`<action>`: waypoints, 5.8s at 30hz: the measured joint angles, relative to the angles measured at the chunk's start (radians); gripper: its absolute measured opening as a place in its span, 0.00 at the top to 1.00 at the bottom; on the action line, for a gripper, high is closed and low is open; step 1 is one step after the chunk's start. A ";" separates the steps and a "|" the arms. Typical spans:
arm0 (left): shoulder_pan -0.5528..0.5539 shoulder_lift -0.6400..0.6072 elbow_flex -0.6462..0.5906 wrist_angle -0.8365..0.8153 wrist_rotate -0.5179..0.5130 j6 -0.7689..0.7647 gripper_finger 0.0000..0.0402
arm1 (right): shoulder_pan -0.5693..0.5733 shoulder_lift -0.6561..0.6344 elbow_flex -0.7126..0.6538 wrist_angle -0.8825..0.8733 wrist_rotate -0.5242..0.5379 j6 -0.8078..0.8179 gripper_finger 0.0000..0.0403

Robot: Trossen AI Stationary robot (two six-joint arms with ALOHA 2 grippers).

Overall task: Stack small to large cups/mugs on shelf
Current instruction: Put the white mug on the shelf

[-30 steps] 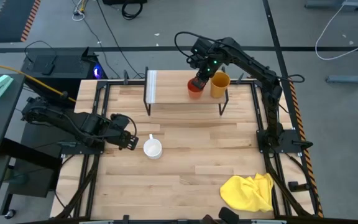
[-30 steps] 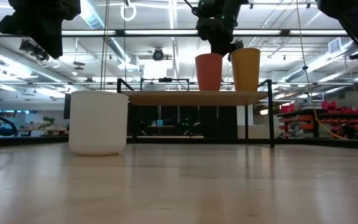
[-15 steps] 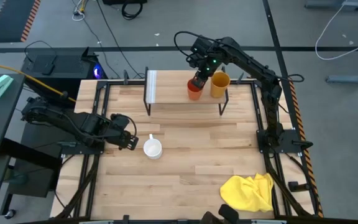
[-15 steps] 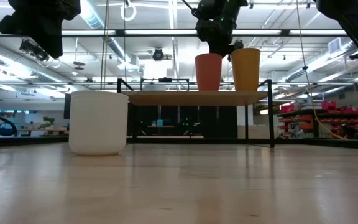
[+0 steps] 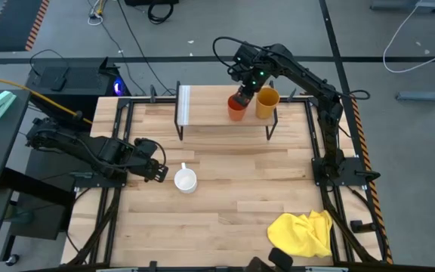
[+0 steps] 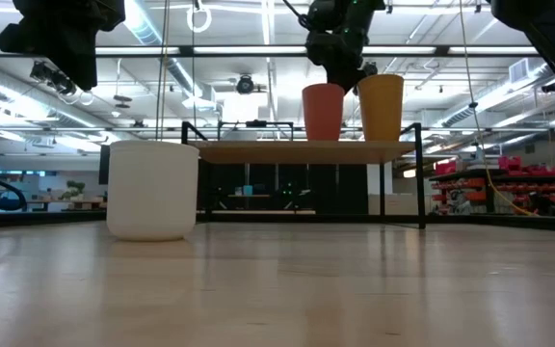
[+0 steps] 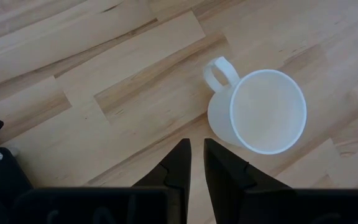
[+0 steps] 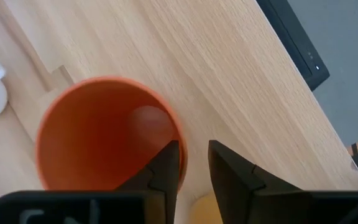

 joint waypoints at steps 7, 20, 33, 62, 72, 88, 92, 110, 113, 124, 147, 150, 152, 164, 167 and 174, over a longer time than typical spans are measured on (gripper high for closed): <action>0.001 0.000 0.000 0.000 0.000 -0.002 0.87 | -0.016 -0.058 0.000 0.028 0.024 -0.024 0.76; 0.001 0.000 0.000 -0.001 0.000 -0.028 0.87 | 0.005 -0.333 0.002 -0.028 0.025 0.144 0.77; 0.000 0.000 0.000 0.000 0.002 -0.063 0.87 | 0.342 -0.652 -0.137 -0.057 0.176 0.457 0.77; 0.000 0.001 0.000 0.075 0.104 -0.159 0.89 | 0.895 -1.038 -1.458 0.594 0.234 1.180 0.77; 0.001 0.120 -0.001 0.104 0.179 -0.206 0.93 | 0.939 -1.037 -1.536 0.736 0.237 1.204 0.77; 0.132 0.207 -0.001 0.272 0.194 -0.075 0.90 | 0.939 -1.024 -1.537 0.787 0.234 1.175 0.77; 0.162 0.213 -0.001 0.246 0.202 -0.050 0.89 | 0.939 -1.024 -1.537 0.798 0.234 1.172 0.77; 0.186 0.276 -0.001 0.289 0.212 0.161 0.91 | 0.939 -1.024 -1.537 0.815 0.234 1.161 0.77; 0.189 0.280 -0.001 0.290 0.225 0.163 0.91 | 0.939 -1.024 -1.537 0.815 0.234 1.161 0.77; 0.228 0.286 -0.001 0.273 0.240 0.152 0.81 | 0.938 -1.024 -1.537 0.833 0.234 1.161 0.77; 0.232 0.362 -0.001 0.279 0.315 0.182 0.78 | 0.938 -1.024 -1.537 0.842 0.245 1.161 0.77; 0.232 0.371 0.000 0.283 0.315 0.182 0.79 | 0.938 -1.024 -1.537 0.842 0.250 1.161 0.77; 0.232 0.379 -0.001 0.281 0.321 0.182 0.79 | 0.938 -1.024 -1.537 0.843 0.250 1.161 0.77; 0.232 0.387 0.000 0.286 0.325 0.182 0.83 | 0.938 -1.024 -1.537 0.857 0.250 1.161 0.77; 0.232 0.387 0.000 0.288 0.325 0.182 0.87 | 0.938 -1.024 -1.537 0.857 0.250 1.161 0.77; 0.232 0.387 0.000 0.290 0.325 0.182 0.97 | 0.938 -1.024 -1.537 0.856 0.250 1.161 0.77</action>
